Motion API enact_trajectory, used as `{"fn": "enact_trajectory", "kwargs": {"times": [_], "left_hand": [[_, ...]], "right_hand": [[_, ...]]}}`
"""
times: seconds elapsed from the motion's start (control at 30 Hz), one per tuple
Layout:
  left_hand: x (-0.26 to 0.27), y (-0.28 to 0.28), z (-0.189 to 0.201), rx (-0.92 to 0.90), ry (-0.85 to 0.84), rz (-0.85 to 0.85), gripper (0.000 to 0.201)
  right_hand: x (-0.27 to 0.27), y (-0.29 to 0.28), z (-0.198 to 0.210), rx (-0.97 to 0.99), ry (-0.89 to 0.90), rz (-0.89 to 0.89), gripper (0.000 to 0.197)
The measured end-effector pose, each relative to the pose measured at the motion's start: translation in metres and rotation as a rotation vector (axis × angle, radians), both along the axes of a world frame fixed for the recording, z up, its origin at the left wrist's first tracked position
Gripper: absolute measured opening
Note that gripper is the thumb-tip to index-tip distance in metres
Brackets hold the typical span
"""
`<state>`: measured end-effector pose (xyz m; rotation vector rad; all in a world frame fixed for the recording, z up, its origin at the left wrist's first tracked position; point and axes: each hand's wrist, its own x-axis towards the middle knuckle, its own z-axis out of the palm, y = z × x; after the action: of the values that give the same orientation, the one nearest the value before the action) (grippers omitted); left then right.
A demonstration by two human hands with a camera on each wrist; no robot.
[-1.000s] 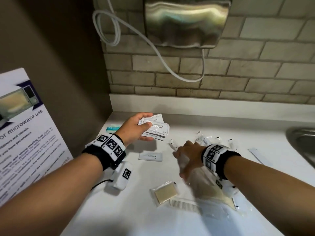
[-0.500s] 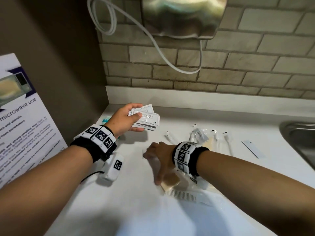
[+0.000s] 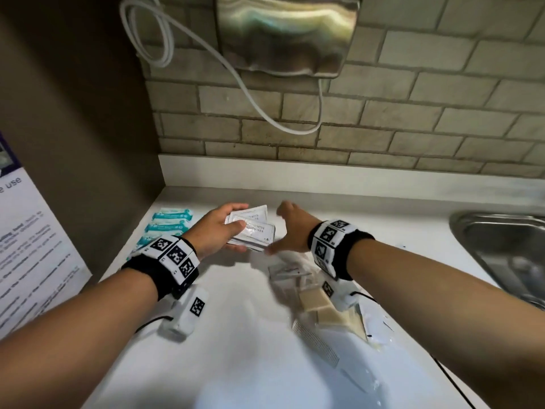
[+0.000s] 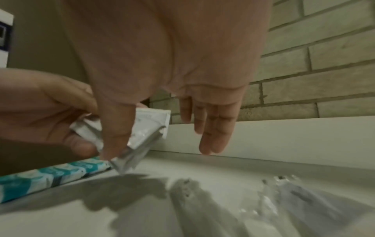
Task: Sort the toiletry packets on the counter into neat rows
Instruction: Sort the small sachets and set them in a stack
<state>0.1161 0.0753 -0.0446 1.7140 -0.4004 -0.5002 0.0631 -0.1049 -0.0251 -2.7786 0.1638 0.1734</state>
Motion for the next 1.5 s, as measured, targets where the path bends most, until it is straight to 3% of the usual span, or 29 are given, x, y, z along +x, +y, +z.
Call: {"fn": "enact_trajectory", "kwargs": {"times": [0.1, 0.3, 0.53, 0.7, 1.0, 1.2, 1.5], "left_hand": [[0.0, 0.005, -0.006, 0.043, 0.011, 0.003, 0.035], [-0.012, 0.026, -0.021, 0.227, 0.073, -0.099, 0.032], [-0.008, 0.039, -0.032, 0.808, -0.476, -0.334, 0.023], [-0.016, 0.027, -0.038, 1.074, -0.629, -0.355, 0.024], [-0.005, 0.011, -0.031, 1.049, -0.492, -0.321, 0.019], [-0.015, 0.003, -0.037, 1.098, -0.478, -0.314, 0.04], [-0.012, 0.013, -0.042, 1.061, -0.459, -0.283, 0.04]], "right_hand": [[0.011, 0.017, -0.001, 0.115, 0.028, 0.059, 0.119], [0.012, 0.046, -0.027, -0.039, 0.104, 0.171, 0.051], [0.004, 0.057, -0.034, -0.383, -0.011, 0.276, 0.021], [0.0, 0.066, -0.054, -0.388, 0.005, 0.279, 0.027], [0.021, 0.053, -0.059, -0.231, 0.151, 0.208, 0.029], [0.017, 0.061, -0.075, -0.202, 0.123, 0.16, 0.06], [0.01, 0.054, -0.06, -0.211, 0.146, 0.273, 0.037]]}}
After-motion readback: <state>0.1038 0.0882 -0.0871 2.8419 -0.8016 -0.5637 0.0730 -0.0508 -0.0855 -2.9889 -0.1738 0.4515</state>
